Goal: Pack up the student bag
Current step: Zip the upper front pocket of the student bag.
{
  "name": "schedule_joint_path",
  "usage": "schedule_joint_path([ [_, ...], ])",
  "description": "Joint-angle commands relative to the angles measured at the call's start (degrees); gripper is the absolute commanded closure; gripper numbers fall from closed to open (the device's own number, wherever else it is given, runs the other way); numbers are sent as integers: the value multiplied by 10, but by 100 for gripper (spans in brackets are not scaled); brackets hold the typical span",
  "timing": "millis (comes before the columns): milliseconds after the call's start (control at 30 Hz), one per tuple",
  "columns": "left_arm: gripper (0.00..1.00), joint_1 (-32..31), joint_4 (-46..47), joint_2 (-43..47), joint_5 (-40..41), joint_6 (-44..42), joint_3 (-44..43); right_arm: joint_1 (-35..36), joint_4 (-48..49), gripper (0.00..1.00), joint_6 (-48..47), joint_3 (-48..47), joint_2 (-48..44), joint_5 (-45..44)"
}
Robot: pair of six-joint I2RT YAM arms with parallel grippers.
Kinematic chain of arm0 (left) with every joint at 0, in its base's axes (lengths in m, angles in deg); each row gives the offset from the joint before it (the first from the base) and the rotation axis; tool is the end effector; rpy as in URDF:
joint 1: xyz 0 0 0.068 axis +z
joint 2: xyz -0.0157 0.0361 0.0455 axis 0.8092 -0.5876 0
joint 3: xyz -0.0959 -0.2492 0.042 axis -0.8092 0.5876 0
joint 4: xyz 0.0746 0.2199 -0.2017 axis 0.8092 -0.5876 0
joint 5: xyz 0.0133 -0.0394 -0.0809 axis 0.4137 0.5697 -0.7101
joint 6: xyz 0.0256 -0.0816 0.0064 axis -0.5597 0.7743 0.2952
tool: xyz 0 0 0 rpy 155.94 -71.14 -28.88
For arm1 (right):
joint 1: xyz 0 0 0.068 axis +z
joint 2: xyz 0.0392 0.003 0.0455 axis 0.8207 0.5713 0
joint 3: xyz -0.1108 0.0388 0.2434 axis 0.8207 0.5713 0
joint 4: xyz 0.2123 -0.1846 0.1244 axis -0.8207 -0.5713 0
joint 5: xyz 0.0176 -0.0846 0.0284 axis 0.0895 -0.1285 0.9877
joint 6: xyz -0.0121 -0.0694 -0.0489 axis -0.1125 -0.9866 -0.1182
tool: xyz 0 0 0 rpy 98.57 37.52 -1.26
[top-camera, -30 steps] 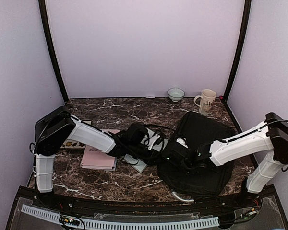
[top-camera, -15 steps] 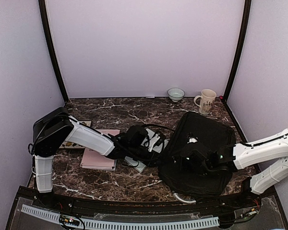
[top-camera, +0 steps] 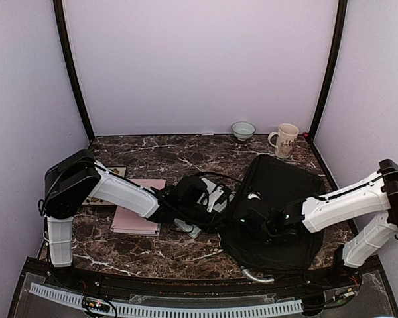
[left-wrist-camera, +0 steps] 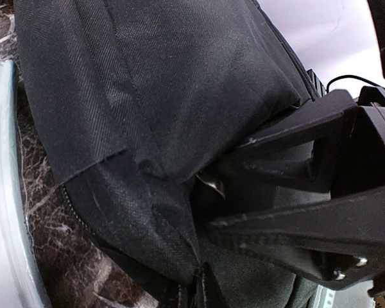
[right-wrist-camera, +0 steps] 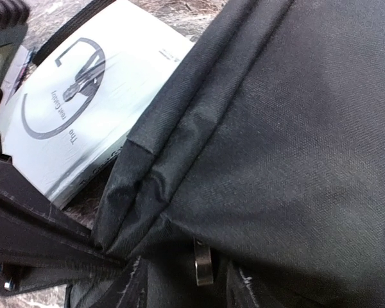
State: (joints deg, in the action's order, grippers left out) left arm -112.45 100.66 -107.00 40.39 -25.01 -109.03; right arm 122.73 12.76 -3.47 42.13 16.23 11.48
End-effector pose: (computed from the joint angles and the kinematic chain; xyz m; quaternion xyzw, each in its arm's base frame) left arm 0.2267 -0.4296 0.0775 0.3459 0.7903 -0.4529 0.2252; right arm 0.1590 0.2877 0.0928 -0.0268 0.9241 0.1401 0.3545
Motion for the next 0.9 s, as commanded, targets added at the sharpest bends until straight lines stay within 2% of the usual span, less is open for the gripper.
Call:
schedule_joint_path([
  [0, 100, -8, 5, 37, -3, -7, 5, 4, -22, 61, 4, -27, 24, -25],
  [167, 100, -10, 6, 42, -4, -8, 9, 2, -35, 67, 13, -41, 59, -32],
  [367, 100, -11, 7, 54, 0, -11, 16, -1, -44, 80, 24, -49, 101, -35],
  [433, 100, -11, 7, 57, 1, -11, 19, -1, -44, 85, 24, -50, 107, -35],
  [533, 100, -11, 7, 59, 3, -12, 20, -2, -47, 100, 24, -51, 113, -37],
  [733, 100, -12, 6, 63, 12, -10, 23, -3, -79, 100, 35, -47, 100, -55],
  [867, 100, -12, -8, 66, 46, -6, 22, -2, -96, 100, 45, -32, 77, -62],
])
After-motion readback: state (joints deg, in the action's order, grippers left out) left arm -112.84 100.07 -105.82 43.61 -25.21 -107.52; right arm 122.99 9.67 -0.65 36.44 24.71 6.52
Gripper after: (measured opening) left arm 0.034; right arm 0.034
